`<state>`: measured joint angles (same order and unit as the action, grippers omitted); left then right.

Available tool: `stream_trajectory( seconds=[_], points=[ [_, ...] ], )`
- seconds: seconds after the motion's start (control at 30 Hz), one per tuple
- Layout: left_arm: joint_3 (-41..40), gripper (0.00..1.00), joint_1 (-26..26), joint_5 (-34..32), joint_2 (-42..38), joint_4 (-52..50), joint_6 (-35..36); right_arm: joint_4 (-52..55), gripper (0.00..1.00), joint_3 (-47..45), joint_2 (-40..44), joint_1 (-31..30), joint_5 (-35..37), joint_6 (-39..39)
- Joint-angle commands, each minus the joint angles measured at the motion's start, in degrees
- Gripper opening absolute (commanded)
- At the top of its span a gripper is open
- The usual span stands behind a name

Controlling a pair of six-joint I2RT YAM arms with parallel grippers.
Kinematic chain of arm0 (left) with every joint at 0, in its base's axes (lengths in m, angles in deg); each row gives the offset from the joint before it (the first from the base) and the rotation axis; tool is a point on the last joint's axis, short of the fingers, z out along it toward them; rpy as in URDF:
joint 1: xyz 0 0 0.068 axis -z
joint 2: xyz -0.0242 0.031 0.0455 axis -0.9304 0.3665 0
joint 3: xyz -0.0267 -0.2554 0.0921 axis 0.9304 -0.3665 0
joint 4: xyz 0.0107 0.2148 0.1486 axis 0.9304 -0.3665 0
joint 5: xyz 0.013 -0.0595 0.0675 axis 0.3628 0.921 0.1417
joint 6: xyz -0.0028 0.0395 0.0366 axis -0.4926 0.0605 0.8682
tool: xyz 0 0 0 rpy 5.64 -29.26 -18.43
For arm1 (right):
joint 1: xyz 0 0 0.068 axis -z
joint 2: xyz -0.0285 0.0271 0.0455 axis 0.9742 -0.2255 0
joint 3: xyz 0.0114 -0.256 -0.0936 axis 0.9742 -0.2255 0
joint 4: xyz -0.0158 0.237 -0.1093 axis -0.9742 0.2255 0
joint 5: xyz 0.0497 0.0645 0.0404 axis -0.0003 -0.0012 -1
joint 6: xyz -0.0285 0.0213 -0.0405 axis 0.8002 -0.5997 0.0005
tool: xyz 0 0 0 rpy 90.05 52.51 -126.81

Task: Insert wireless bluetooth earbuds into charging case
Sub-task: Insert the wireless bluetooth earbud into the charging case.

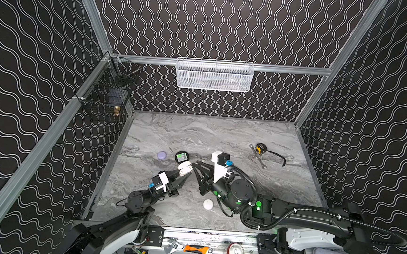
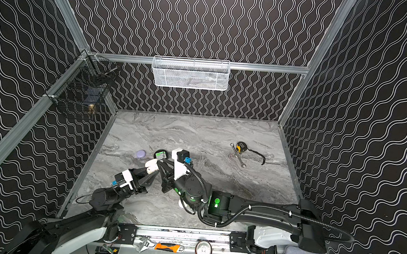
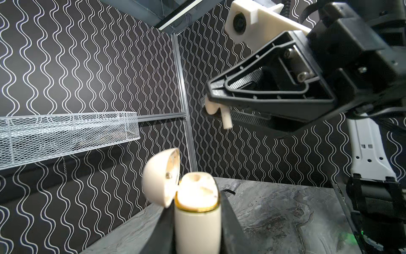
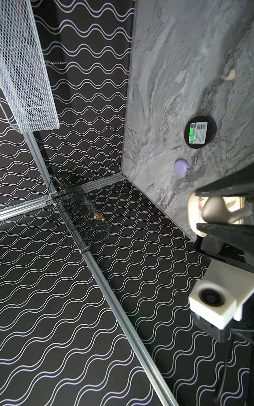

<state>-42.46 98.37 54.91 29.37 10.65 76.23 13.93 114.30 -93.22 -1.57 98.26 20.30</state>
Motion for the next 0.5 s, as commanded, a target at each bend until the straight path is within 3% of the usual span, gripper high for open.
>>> stream_trajectory(
  seconds=[0.0,0.47],
  points=[
    [-3.0,0.0,0.3,0.54,-0.78,2.17,1.11,-5.07,0.16,-0.38,-0.97,-0.03,0.38,1.08],
    [-3.01,0.0,0.64,-0.15,-1.21,1.59,1.14,-9.44,0.18,-2.8,-2.29,-0.09,0.4,2.33]
  ],
)
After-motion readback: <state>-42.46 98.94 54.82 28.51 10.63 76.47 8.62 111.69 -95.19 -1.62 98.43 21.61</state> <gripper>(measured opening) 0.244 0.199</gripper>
